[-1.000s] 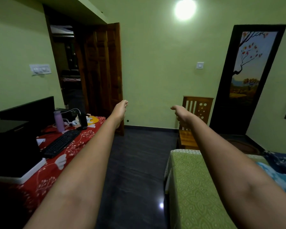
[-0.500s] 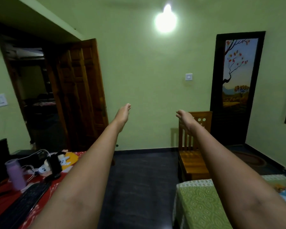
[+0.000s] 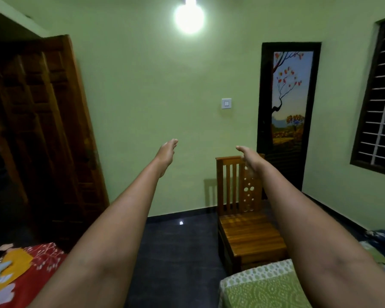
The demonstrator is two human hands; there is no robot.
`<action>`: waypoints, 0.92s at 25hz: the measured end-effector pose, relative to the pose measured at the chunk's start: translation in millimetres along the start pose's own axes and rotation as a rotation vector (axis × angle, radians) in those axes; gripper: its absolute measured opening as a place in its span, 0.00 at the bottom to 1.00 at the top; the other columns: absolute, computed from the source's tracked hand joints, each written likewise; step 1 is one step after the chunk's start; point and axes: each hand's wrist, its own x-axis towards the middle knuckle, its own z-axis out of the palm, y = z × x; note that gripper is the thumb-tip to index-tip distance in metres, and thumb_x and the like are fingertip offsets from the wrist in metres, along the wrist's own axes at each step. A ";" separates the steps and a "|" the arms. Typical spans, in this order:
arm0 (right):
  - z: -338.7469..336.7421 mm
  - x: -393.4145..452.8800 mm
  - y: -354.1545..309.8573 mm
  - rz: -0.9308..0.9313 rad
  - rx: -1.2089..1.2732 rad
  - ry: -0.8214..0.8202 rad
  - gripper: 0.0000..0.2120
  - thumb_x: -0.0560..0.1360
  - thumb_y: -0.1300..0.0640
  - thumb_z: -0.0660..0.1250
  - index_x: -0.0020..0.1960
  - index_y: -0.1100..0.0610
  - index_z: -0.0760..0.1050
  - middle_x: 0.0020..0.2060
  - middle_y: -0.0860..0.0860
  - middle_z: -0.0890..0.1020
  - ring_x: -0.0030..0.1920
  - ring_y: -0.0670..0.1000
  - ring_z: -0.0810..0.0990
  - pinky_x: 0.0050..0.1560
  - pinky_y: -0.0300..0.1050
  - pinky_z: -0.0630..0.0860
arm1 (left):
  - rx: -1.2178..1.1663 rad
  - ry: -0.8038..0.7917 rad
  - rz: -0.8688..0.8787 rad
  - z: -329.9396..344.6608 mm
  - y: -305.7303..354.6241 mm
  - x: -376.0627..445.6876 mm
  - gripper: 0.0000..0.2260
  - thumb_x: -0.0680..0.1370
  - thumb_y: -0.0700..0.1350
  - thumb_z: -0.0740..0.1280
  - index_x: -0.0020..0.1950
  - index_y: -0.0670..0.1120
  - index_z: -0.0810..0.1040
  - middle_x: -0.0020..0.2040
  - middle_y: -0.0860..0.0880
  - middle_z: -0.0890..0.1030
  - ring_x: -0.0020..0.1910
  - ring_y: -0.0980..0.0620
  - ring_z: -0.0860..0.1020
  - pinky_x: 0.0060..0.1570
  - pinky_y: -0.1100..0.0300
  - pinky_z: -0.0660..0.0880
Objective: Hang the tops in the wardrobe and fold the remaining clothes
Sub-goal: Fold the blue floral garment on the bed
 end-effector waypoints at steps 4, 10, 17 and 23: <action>-57.2 77.3 -20.6 -0.049 0.010 0.092 0.29 0.80 0.44 0.54 0.77 0.53 0.53 0.77 0.57 0.54 0.76 0.58 0.50 0.74 0.57 0.50 | -0.059 -0.065 0.075 61.9 22.5 100.3 0.21 0.83 0.50 0.52 0.74 0.45 0.63 0.75 0.50 0.65 0.73 0.50 0.63 0.69 0.54 0.60; -172.9 129.6 12.7 0.021 0.015 0.371 0.26 0.82 0.47 0.52 0.77 0.54 0.53 0.77 0.54 0.53 0.77 0.54 0.50 0.74 0.50 0.49 | -0.087 -0.367 0.049 214.1 7.4 197.2 0.22 0.83 0.51 0.50 0.76 0.45 0.59 0.76 0.48 0.62 0.75 0.47 0.60 0.73 0.50 0.57; -305.1 103.8 41.2 0.069 0.045 0.876 0.24 0.83 0.49 0.52 0.77 0.55 0.56 0.77 0.55 0.55 0.76 0.55 0.52 0.74 0.49 0.50 | -0.211 -0.844 0.131 404.8 39.0 242.5 0.22 0.84 0.50 0.48 0.78 0.46 0.55 0.78 0.48 0.56 0.76 0.47 0.55 0.75 0.51 0.52; -365.8 61.2 31.8 0.083 0.036 1.209 0.24 0.82 0.49 0.53 0.77 0.53 0.56 0.77 0.56 0.54 0.76 0.54 0.52 0.74 0.51 0.49 | -0.267 -1.170 0.189 514.5 80.1 246.1 0.22 0.84 0.50 0.47 0.78 0.47 0.55 0.78 0.47 0.55 0.77 0.47 0.54 0.74 0.51 0.52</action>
